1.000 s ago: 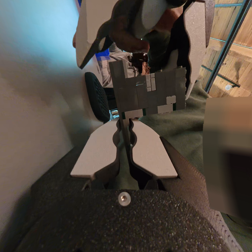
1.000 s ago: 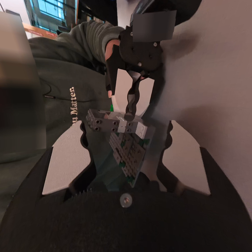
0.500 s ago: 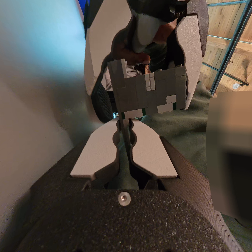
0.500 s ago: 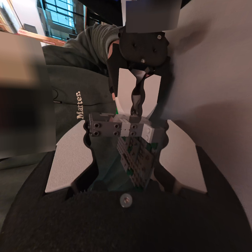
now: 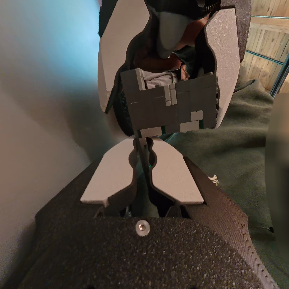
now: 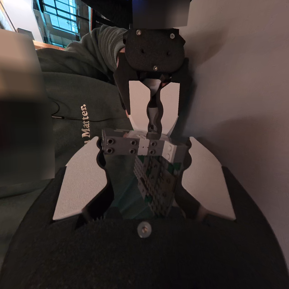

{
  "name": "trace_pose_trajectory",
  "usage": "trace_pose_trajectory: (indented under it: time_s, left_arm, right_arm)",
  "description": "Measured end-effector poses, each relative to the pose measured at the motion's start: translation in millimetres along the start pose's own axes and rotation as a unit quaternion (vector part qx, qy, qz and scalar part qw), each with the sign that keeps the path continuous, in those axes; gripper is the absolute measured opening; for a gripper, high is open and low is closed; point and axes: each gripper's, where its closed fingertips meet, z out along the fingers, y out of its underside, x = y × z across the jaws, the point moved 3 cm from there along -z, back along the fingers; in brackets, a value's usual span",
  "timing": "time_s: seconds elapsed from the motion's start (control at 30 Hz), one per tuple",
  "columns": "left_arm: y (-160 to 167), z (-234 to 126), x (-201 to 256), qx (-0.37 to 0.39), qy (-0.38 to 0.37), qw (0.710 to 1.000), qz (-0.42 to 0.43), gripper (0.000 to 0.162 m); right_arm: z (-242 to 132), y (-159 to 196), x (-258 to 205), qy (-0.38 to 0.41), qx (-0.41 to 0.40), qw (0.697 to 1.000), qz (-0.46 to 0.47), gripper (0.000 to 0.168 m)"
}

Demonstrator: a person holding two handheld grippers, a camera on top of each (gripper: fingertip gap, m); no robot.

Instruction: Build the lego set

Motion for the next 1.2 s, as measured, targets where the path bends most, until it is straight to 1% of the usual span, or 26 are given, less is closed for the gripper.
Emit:
trace_pose_trajectory:
  time_s: [0.2,0.4,0.57,0.67,0.73,0.87,0.93,1.0,1.2]
  left_arm:
    - [3.4,2.0,-3.0,-0.012,-0.019,1.000,0.008,0.010]
    - [4.9,2.6,-3.7,-0.016,-0.019,1.000,0.011,0.010]
    - [-9.6,-3.3,3.5,0.020,-0.006,0.999,0.030,0.010]
    - [-13.1,-7.6,4.3,0.031,-0.014,0.999,0.040,0.010]
    - [-13.9,-10.9,0.9,0.039,-0.020,0.998,0.034,0.010]
    - [-17.9,-15.9,0.3,0.048,-0.036,0.997,0.051,0.010]
    - [-19.4,-16.7,0.6,0.049,-0.048,0.996,0.064,0.010]
    - [-20.1,-17.4,0.3,0.048,-0.061,0.994,0.078,0.010]
    - [-24.6,-20.8,1.4,0.051,-0.104,0.986,0.123,0.009]
  right_arm:
    - [3.0,4.0,2.0,0.005,0.004,1.000,-0.003,0.099]
    - [4.6,6.1,2.0,0.017,0.012,1.000,-0.017,0.099]
    - [-6.3,-2.9,-9.0,0.045,0.016,0.996,-0.081,0.099]
    - [-26.0,-15.3,-22.9,0.051,0.053,0.990,-0.125,0.107]
    - [-45.1,-23.8,-36.7,0.058,0.099,0.982,-0.152,0.104]
    - [-69.6,-19.2,-42.8,0.131,0.163,0.958,-0.197,0.103]
    - [-72.6,-10.7,-40.1,0.151,0.195,0.947,-0.206,0.103]
    - [-73.8,-1.7,-36.0,0.167,0.228,0.935,-0.215,0.098]
    - [-69.5,22.2,-30.4,0.227,0.297,0.889,-0.267,0.092]
